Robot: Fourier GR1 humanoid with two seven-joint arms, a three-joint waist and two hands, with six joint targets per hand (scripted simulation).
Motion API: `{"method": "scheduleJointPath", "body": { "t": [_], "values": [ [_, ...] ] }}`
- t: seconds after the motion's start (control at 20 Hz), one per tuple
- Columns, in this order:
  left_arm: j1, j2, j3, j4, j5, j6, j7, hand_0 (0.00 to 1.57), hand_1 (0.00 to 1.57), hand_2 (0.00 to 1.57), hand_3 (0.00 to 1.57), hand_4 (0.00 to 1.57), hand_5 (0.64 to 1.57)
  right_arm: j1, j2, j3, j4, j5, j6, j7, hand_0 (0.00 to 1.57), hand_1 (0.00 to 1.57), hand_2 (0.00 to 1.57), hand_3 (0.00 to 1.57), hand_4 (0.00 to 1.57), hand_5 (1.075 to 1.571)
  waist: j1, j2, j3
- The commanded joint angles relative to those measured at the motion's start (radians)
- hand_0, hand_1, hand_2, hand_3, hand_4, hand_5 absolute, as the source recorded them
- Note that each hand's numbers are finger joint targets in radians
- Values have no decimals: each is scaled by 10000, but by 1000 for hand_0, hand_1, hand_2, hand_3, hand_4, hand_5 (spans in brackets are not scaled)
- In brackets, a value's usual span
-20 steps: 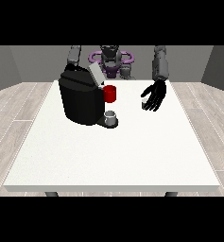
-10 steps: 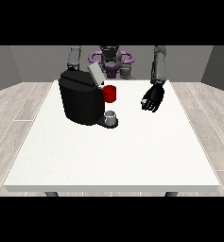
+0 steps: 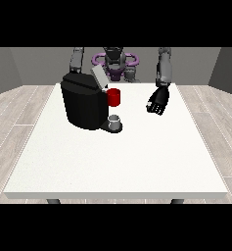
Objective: Insert the coffee pod into the coffee machine and close the lid
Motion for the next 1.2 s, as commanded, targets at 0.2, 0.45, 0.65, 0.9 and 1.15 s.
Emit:
{"method": "scheduleJointPath", "body": {
  "t": [0.2,0.45,0.65,0.9,1.15],
  "values": [
    [-42,-255,522,93,423,-247,-976,1369,1369,1368,1298,482,1571,730,-306,-302,706,193,-124,-288,0,0,0,0,0,1571,277,-722,-8],
    [-743,-934,578,-177,616,-1194,-449,1447,1447,1431,1354,530,1571,337,101,-199,1608,628,-786,-318,0,0,0,0,0,1571,568,-995,-4],
    [-1492,-583,793,-221,767,-2297,-211,1375,1375,1381,1327,490,1571,-46,-250,-466,1618,384,-363,5,0,0,0,0,0,1571,355,-1304,-5],
    [-1891,-858,710,-784,645,-2682,4,1418,1418,1400,1334,534,1571,-160,-173,-513,2383,579,-569,-686,0,0,0,0,0,1571,622,-1324,-3],
    [-2167,-1286,758,-953,714,-3329,761,1424,1424,1404,1341,557,1571,-131,-574,-762,2184,206,44,-385,0,0,0,0,0,1571,377,-1951,-3]
  ]
}}
